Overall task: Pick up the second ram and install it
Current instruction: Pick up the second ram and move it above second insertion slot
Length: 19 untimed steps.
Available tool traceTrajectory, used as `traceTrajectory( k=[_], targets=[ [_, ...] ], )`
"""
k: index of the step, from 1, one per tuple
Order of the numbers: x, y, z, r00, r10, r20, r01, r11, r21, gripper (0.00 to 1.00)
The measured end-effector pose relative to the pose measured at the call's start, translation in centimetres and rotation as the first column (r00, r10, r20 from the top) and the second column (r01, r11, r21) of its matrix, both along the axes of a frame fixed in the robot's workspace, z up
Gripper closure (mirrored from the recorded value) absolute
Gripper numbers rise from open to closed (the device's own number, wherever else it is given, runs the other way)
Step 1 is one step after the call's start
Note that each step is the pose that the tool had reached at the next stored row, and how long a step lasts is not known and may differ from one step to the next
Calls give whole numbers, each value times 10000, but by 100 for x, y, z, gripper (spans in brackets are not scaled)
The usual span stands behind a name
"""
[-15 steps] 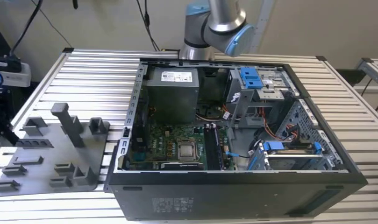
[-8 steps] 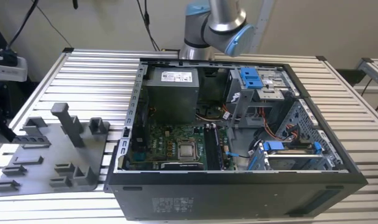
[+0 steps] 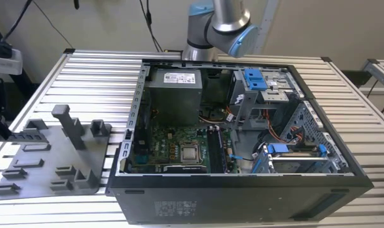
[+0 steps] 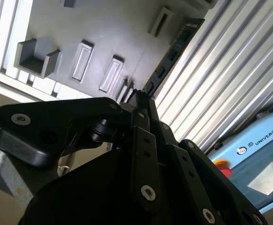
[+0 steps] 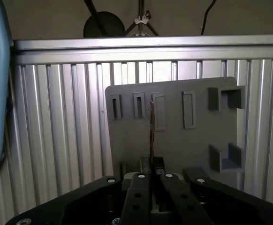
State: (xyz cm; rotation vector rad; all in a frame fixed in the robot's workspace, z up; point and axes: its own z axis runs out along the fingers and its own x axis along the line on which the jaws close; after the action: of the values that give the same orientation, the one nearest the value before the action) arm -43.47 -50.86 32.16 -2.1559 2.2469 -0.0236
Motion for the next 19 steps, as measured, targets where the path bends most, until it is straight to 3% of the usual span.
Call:
traceTrajectory(
  k=[7,19],
  targets=[
    [-1,0,126,10000,0,0,0,10000,0,86],
    [-2,9,288,10000,-1,0,1,10000,2,86]
  ],
)
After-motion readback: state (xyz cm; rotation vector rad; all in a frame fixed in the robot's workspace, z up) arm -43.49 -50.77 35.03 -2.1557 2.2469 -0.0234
